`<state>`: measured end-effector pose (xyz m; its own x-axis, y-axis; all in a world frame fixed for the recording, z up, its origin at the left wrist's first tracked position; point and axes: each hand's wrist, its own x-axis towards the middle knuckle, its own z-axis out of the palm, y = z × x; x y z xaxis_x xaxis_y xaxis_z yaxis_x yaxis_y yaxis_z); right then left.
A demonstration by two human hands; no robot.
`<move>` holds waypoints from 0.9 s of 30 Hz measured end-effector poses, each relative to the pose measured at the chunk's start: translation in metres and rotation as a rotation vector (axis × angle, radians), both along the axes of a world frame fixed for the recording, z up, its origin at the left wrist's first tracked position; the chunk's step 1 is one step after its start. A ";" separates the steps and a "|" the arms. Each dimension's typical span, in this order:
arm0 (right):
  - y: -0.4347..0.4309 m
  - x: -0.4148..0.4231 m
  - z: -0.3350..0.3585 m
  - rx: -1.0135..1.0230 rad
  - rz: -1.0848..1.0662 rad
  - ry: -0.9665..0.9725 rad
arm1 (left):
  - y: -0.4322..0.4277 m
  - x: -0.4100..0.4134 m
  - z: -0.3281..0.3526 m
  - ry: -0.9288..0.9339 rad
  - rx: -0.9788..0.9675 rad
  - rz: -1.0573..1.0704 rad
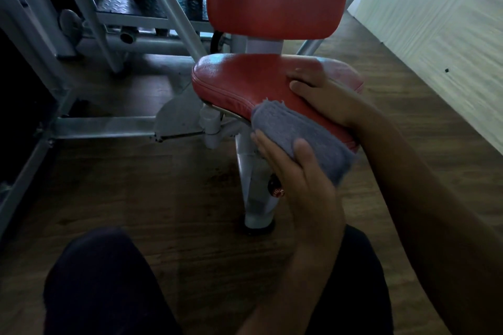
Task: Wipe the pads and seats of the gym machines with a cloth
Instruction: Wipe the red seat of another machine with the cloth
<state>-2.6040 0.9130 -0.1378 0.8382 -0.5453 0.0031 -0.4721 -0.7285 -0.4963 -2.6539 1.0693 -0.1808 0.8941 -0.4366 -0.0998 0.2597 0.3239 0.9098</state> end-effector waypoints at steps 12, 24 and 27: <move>0.010 -0.008 0.007 0.002 -0.025 -0.079 | -0.004 0.038 0.007 -0.251 0.236 -0.094; 0.041 -0.009 0.037 -0.053 -0.341 -0.530 | -0.037 0.141 0.062 -0.746 0.517 -0.677; 0.052 0.008 0.041 -0.051 -0.269 -0.324 | -0.033 0.180 0.060 -0.335 0.314 -0.326</move>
<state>-2.5964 0.9649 -0.0967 0.6172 -0.7370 0.2755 -0.4742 -0.6279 -0.6172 -2.4738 1.0360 -0.1210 0.7231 -0.6907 -0.0031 -0.0186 -0.0241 0.9995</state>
